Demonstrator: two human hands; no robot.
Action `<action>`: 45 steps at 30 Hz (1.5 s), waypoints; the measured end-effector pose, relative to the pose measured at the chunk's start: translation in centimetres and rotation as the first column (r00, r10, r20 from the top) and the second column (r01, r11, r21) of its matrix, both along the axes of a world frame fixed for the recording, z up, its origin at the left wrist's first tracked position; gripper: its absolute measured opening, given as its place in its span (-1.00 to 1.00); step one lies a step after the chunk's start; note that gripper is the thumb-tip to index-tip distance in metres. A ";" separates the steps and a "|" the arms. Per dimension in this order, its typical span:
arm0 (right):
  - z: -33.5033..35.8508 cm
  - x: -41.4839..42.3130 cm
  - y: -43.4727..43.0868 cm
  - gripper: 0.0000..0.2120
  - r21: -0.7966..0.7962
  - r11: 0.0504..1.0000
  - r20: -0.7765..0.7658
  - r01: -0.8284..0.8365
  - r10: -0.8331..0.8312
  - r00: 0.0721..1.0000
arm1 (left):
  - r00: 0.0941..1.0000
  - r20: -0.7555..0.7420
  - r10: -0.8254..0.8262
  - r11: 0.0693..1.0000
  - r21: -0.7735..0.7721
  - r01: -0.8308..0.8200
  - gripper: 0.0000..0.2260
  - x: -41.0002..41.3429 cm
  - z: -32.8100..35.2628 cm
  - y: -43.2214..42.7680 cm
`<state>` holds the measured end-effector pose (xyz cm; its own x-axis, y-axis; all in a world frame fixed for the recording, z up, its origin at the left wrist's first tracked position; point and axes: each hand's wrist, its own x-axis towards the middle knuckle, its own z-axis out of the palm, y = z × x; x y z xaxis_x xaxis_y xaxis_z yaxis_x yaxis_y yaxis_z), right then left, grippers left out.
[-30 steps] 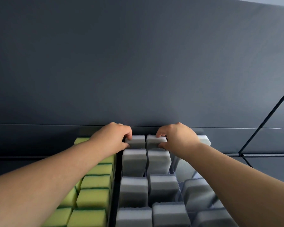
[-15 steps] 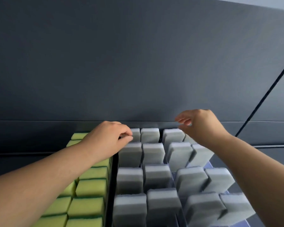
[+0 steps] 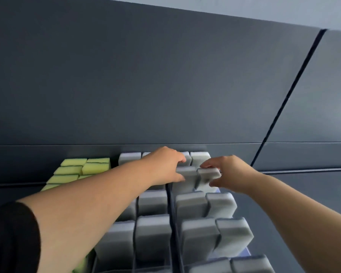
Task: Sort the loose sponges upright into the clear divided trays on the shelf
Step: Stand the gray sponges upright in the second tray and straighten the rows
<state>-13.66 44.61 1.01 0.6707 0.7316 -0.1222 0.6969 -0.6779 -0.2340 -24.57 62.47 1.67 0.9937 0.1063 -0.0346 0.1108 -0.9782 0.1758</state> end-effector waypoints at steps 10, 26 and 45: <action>-2.1 2.5 -0.1 -0.56 0.073 0.994 0.046 -0.081 0.078 0.996 | 0.991 -0.065 0.115 0.988 0.107 -0.108 -0.59 1.6 -1.4 -2.3; -0.7 3.0 -2.0 -0.43 0.122 0.977 0.068 -0.173 0.165 0.984 | 0.980 -0.082 0.182 0.979 0.111 -0.172 -0.39 1.7 -0.6 -2.0; -0.3 -5.7 -9.8 -0.58 0.236 0.945 -0.119 -0.226 0.259 0.959 | 0.987 -0.099 0.125 0.987 -0.093 -0.134 -0.57 -8.7 0.2 -9.3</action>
<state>-19.38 34.86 0.70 0.4565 0.8894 -0.0254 0.7804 -0.4139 -0.4687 -33.26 53.18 1.90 0.9638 0.2250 -0.1429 0.2554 -0.9329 0.2540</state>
